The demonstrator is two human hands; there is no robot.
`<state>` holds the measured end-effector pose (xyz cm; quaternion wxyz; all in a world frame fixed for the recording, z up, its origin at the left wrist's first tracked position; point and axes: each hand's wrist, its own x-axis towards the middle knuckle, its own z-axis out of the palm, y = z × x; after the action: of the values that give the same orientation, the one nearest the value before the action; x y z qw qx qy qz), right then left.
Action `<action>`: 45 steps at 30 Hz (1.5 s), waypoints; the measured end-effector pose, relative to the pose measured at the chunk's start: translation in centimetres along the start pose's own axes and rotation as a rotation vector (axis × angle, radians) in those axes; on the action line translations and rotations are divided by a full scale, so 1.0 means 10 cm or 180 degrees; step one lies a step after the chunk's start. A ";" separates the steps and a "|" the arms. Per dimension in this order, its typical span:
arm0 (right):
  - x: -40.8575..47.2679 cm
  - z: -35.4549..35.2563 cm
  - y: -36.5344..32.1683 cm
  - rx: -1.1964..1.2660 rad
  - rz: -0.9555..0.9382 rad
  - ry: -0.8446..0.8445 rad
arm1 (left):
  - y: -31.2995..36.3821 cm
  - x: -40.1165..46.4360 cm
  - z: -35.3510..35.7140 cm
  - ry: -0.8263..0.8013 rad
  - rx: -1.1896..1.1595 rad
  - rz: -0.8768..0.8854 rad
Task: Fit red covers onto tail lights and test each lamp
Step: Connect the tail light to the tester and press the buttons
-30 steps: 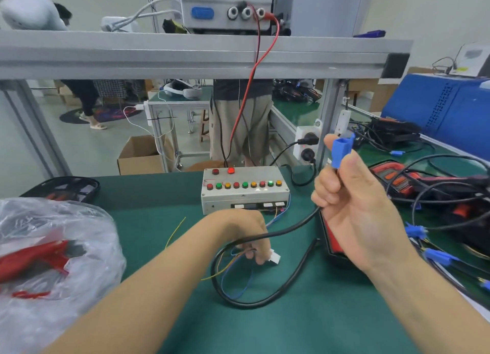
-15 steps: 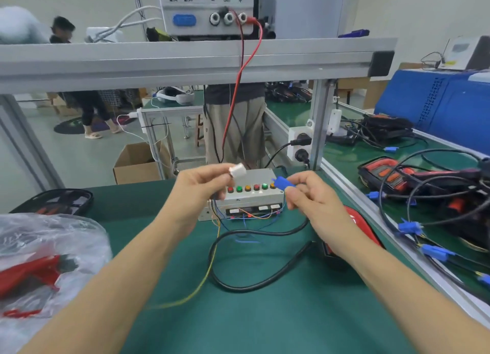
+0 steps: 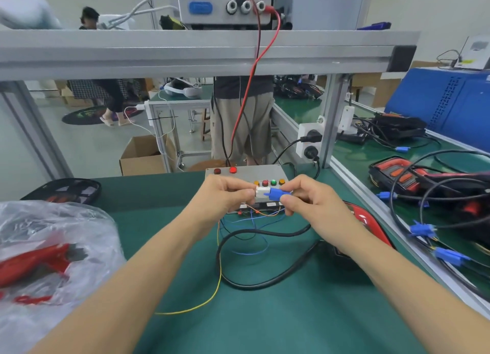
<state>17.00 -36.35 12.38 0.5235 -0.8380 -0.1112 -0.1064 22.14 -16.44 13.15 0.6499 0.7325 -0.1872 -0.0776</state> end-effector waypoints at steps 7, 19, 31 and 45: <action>-0.03 0.04 0.04 -0.0209 0.0014 -0.0155 | -0.04 0.03 0.00 -0.0369 0.0237 -0.0185; -0.01 0.21 0.14 -0.0059 0.0422 0.0302 | -0.11 0.23 -0.02 -0.0735 0.0653 -0.0346; -0.05 0.03 0.17 -0.2341 0.0600 -0.0450 | -0.27 0.34 -0.17 0.0000 0.3812 -0.0139; -0.90 -0.77 0.41 -0.1241 0.2099 0.0358 | -0.44 0.06 -0.35 -0.1280 0.4827 0.1675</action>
<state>9.19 -45.76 9.52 0.3658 -0.9054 0.2154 0.0026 24.65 -13.09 9.36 -0.0697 0.8765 -0.4668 0.0949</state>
